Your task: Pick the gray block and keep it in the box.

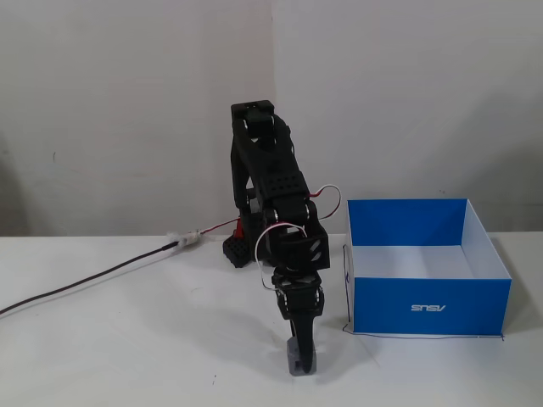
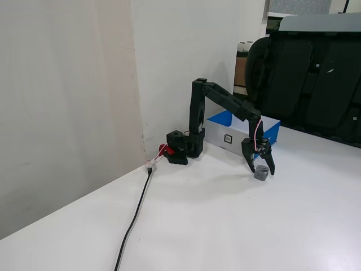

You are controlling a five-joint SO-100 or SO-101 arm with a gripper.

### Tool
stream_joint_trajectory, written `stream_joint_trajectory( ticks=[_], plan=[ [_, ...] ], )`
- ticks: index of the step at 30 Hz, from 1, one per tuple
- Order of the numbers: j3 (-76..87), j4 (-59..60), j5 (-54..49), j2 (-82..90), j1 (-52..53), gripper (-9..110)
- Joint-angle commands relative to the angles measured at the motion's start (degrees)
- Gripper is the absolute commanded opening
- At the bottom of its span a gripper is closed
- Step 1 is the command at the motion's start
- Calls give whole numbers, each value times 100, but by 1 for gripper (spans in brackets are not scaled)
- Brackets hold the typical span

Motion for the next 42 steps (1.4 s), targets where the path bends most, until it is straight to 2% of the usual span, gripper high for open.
stream_joint_trajectory(
  ticks=[1, 3, 4, 7, 16, 20, 28, 34, 36, 38, 40, 42],
  plan=[
    [-387, -114, 35, 88, -53, 13],
    [-387, -114, 9, 70, -53, 2],
    [-413, -105, 0, 44, -44, 0],
    [-615, 220, 26, 255, -9, 0],
    [-1195, 2030, 70, 3190, -378, 0],
    [-1327, 2522, 70, 4104, -1187, 0],
    [-1318, 2540, 70, 5203, -3419, 0],
    [-1055, 2101, 79, 5159, -5317, 0],
    [-835, 1925, 79, 4957, -5563, 0],
    [-615, 1731, 97, 4887, -5537, 12],
    [-281, 1415, 149, 4887, -5502, 29],
    [-18, 1099, 158, 4939, -5476, 31]
  ],
)
